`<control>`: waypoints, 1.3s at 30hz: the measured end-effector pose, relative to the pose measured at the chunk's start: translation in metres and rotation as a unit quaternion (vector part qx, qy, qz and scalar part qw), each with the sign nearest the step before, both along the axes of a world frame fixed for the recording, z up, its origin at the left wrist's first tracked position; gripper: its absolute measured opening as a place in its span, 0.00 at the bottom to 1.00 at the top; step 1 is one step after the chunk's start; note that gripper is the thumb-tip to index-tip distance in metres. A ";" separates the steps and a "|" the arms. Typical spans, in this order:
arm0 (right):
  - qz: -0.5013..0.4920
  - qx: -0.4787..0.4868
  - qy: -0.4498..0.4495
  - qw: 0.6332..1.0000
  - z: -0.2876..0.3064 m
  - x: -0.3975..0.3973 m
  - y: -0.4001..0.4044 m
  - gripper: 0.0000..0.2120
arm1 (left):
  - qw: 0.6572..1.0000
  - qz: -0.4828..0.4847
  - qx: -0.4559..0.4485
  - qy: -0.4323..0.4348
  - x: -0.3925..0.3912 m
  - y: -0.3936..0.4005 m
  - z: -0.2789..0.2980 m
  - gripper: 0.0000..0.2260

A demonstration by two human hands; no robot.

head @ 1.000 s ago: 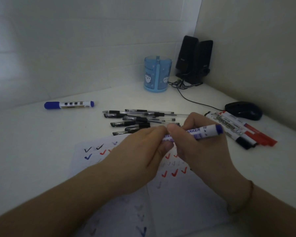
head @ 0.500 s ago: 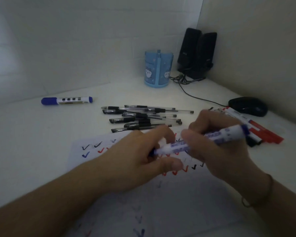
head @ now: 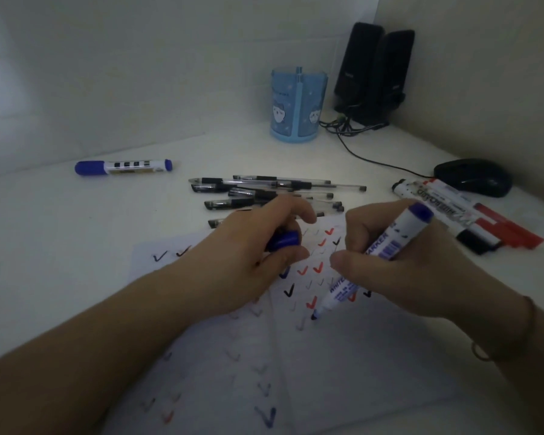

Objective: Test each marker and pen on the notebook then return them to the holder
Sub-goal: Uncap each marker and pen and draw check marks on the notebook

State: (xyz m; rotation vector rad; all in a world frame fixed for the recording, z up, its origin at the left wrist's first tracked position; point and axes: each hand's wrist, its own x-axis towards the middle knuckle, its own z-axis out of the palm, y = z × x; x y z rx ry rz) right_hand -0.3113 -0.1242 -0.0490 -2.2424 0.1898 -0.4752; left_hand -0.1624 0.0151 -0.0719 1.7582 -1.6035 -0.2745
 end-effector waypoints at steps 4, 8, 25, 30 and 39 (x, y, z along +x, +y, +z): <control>0.029 0.017 0.007 0.999 0.000 -0.001 0.001 0.11 | 1.000 -0.002 0.001 -0.008 0.000 0.000 0.000 0.13; 0.017 0.012 0.008 1.000 0.003 -0.001 0.000 0.10 | 0.999 0.007 -0.023 -0.042 0.001 0.000 0.001 0.17; -0.062 0.127 -0.205 0.968 0.011 -0.001 -0.001 0.10 | 0.994 0.100 -0.031 0.040 -0.001 -0.004 0.002 0.17; -0.085 0.069 -0.150 0.983 0.009 0.000 -0.001 0.10 | 0.993 0.091 -0.024 0.065 -0.003 -0.003 0.005 0.24; -0.055 0.124 -0.120 0.983 0.007 0.004 -0.002 0.12 | 0.983 0.053 -0.061 0.163 -0.006 -0.002 0.004 0.24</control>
